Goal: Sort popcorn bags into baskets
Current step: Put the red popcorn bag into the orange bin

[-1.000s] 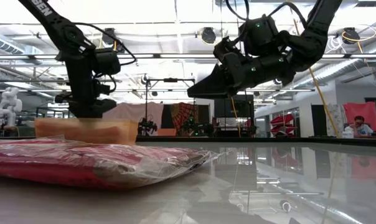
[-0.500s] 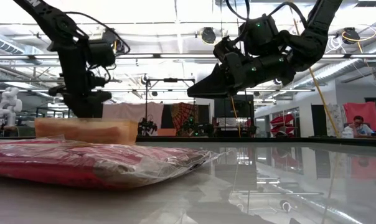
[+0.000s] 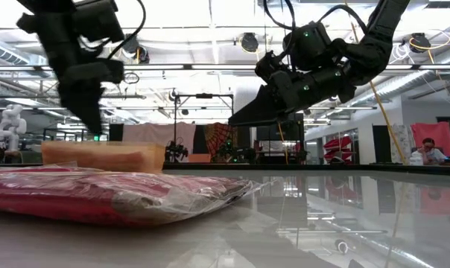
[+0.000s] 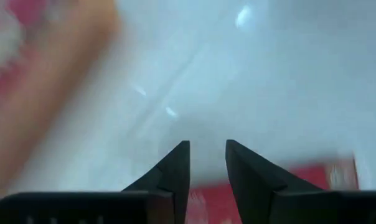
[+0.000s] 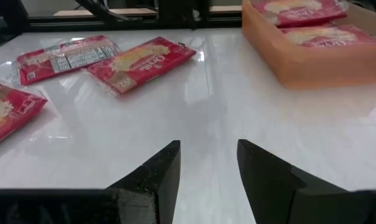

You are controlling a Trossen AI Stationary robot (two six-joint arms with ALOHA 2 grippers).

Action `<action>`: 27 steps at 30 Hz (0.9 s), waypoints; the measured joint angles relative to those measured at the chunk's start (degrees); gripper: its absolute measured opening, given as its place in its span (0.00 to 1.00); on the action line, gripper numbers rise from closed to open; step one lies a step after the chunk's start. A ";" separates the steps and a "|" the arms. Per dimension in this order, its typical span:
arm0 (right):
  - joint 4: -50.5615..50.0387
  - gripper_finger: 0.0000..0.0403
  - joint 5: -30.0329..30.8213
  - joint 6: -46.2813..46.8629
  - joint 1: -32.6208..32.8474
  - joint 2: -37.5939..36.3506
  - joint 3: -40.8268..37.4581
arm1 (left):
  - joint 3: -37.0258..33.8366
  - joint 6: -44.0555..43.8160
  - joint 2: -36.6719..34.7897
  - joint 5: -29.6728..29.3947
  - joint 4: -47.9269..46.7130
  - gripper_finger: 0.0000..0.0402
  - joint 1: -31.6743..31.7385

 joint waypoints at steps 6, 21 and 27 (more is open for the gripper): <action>0.08 0.37 0.00 0.35 0.00 0.00 0.00 | -2.34 -15.41 0.00 -1.59 -7.59 0.27 -8.42; 0.08 0.37 0.00 -0.35 0.00 0.00 0.00 | -15.12 -21.76 -0.24 -0.41 4.25 0.66 -11.45; 0.72 0.37 -0.01 0.02 0.06 0.00 0.00 | -16.65 -18.24 -0.24 1.75 8.83 0.40 -10.23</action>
